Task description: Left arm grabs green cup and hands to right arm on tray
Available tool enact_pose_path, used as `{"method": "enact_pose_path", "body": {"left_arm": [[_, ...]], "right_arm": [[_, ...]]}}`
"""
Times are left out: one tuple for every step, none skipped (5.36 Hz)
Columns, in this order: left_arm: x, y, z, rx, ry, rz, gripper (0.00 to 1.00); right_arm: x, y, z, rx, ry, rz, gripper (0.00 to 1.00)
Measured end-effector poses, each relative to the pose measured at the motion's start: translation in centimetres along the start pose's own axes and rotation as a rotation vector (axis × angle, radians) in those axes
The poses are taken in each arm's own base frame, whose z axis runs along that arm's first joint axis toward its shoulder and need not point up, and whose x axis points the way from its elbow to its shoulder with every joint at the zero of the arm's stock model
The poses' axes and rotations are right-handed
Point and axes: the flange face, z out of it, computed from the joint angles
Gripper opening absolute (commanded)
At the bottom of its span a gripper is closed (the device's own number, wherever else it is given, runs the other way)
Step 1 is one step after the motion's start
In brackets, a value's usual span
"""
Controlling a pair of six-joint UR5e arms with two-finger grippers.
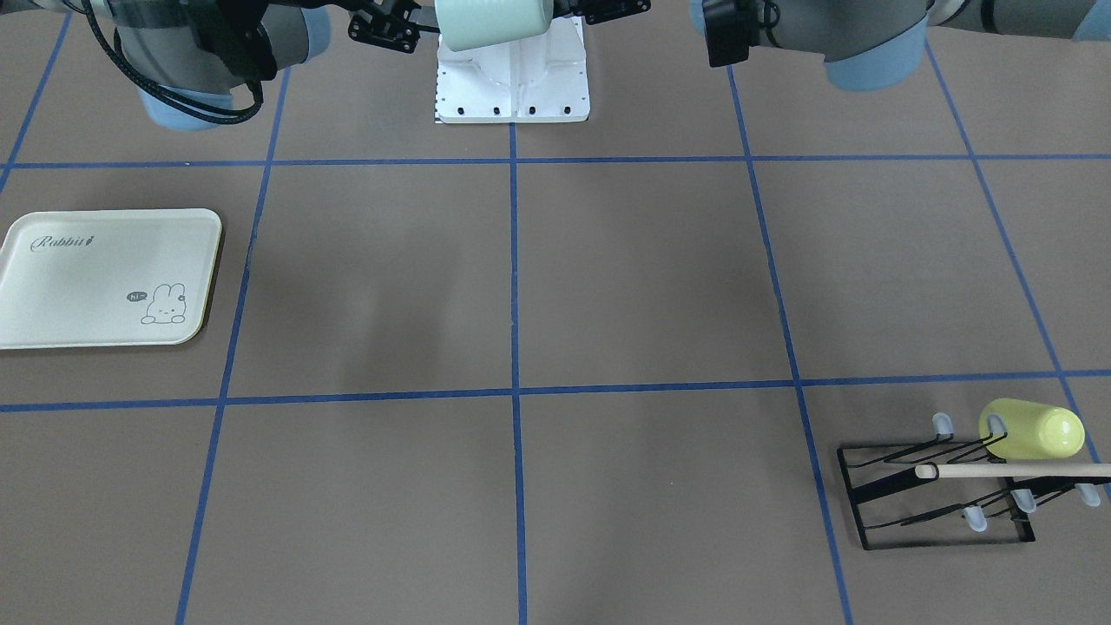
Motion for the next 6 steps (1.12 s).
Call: {"method": "enact_pose_path", "body": {"left_arm": [[0.03,0.06,0.01,-0.001,0.001,0.000,0.42],[0.13,0.12,0.03,-0.003,0.003,-0.001,0.42],[0.21,0.16,0.06,-0.003,0.004,-0.002,0.42],[0.27,0.22,0.05,-0.004,0.006,-0.002,0.42],[0.29,0.24,0.05,-0.004,0.006,-0.001,0.99],[0.28,0.22,0.10,-0.004,0.005,-0.002,1.00]], "right_arm": [[0.03,0.01,0.07,0.002,0.005,0.001,0.72],[0.05,0.00,0.17,0.006,0.011,0.002,0.50],[-0.06,0.04,0.31,0.005,0.010,0.001,0.37],[-0.18,0.10,0.44,0.003,0.008,0.000,0.36],[-0.21,0.12,0.49,0.003,0.007,0.000,0.00],[-0.28,0.11,0.51,0.003,0.006,-0.003,0.00]]}}
